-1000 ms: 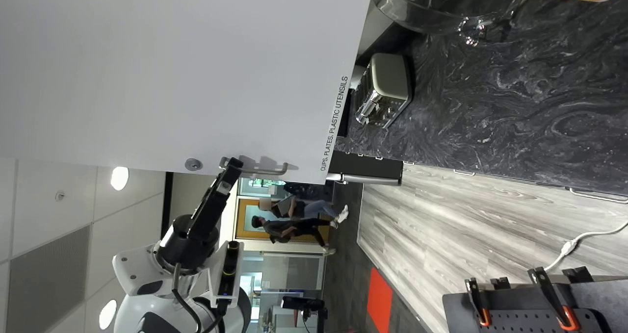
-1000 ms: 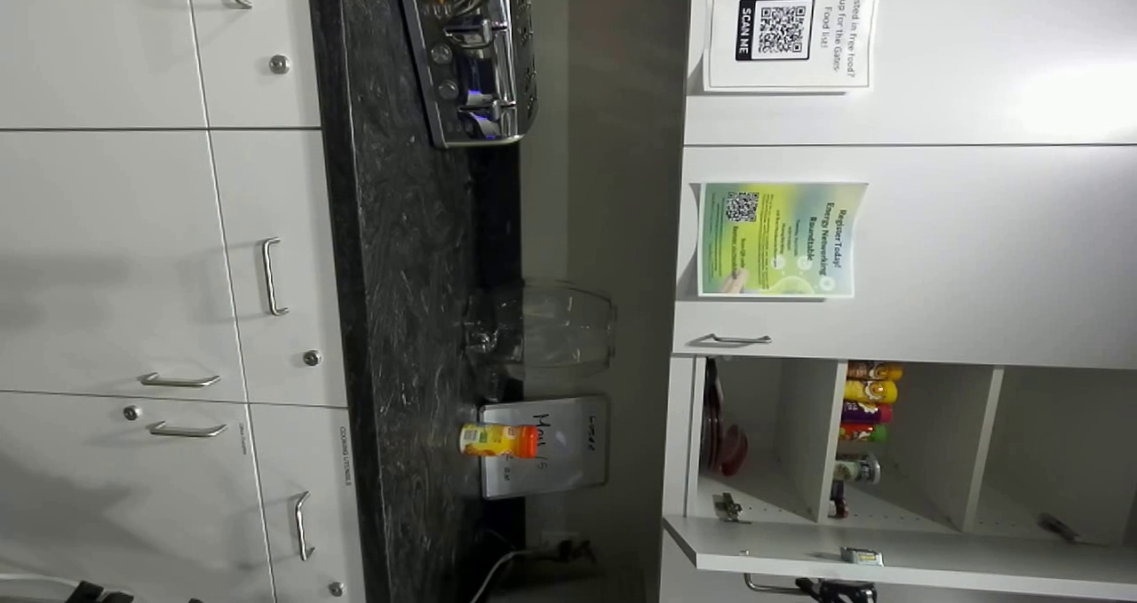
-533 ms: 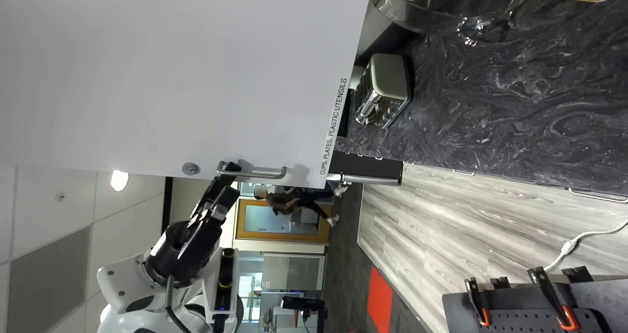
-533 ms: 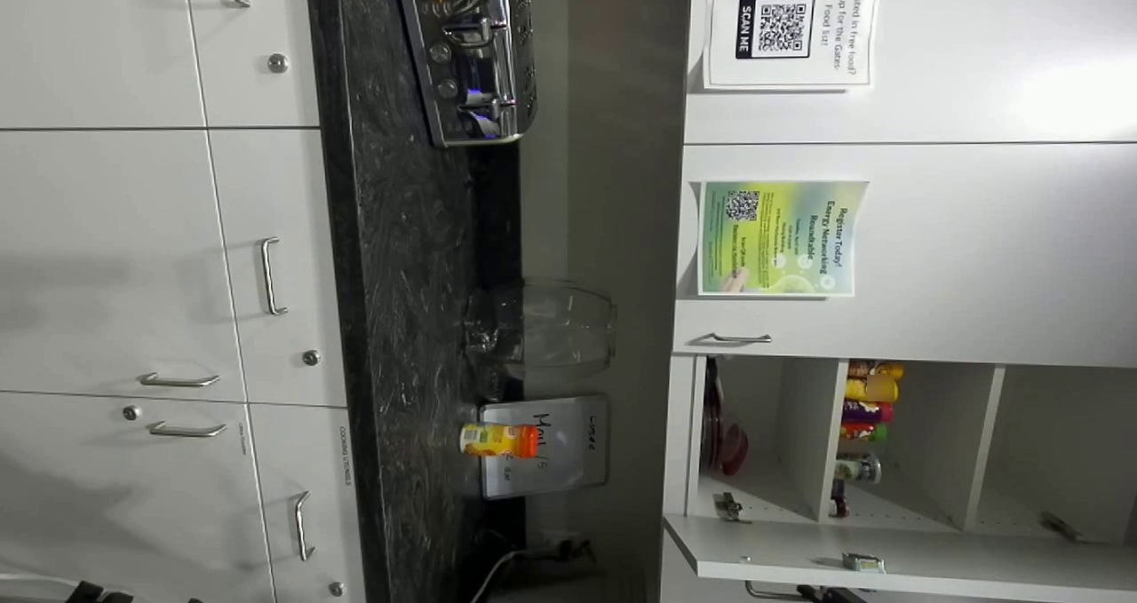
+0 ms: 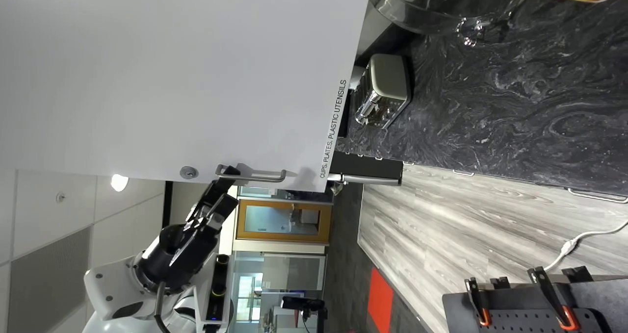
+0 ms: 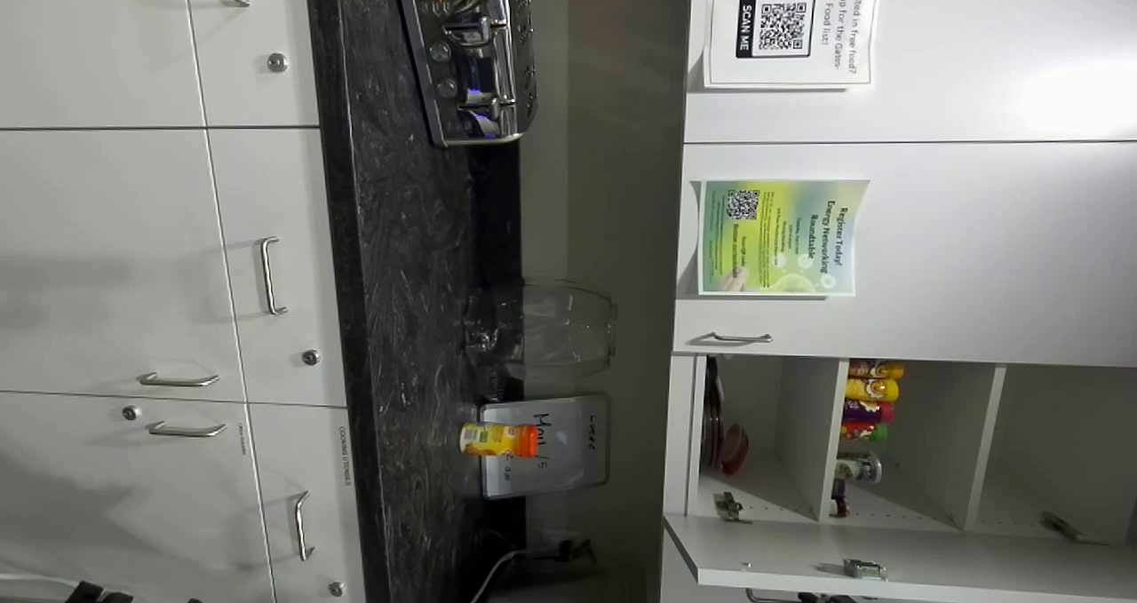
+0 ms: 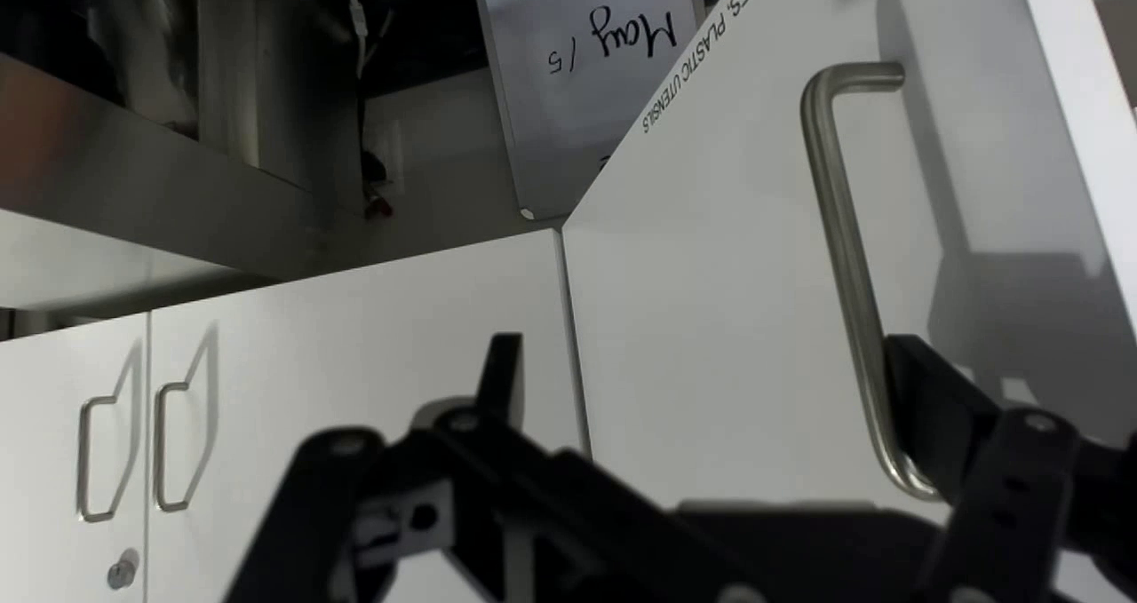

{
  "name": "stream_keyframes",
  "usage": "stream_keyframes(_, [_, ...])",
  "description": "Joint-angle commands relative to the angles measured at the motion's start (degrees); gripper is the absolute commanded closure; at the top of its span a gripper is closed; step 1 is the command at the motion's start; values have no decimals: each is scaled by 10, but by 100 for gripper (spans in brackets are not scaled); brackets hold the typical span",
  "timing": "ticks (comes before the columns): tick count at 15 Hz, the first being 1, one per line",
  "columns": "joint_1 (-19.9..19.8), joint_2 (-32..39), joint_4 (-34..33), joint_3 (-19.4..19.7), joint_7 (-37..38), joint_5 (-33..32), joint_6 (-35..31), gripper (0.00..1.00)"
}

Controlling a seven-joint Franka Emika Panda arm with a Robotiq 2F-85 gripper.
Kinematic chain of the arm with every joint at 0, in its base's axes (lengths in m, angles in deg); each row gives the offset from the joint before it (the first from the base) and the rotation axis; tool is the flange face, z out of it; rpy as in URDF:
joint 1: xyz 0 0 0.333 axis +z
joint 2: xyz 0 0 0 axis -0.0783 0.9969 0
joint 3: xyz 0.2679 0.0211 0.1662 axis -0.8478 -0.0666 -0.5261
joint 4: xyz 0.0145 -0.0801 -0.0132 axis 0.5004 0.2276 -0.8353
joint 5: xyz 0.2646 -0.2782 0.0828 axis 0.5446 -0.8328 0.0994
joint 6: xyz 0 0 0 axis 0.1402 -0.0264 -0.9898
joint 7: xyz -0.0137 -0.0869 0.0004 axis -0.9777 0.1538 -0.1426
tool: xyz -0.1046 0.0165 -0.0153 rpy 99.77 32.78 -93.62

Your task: Open the rightmost cupboard door

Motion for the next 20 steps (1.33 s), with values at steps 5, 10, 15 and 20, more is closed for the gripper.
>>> stream_keyframes(5, [17,-2,-71,58,-92,35,31,0])
stream_keyframes(10, [67,-21,-71,95,-149,50,31,0])
stream_keyframes(15, [108,-29,-73,109,-174,73,27,0])
stream_keyframes(20, [110,-32,-85,99,-171,77,66,0])
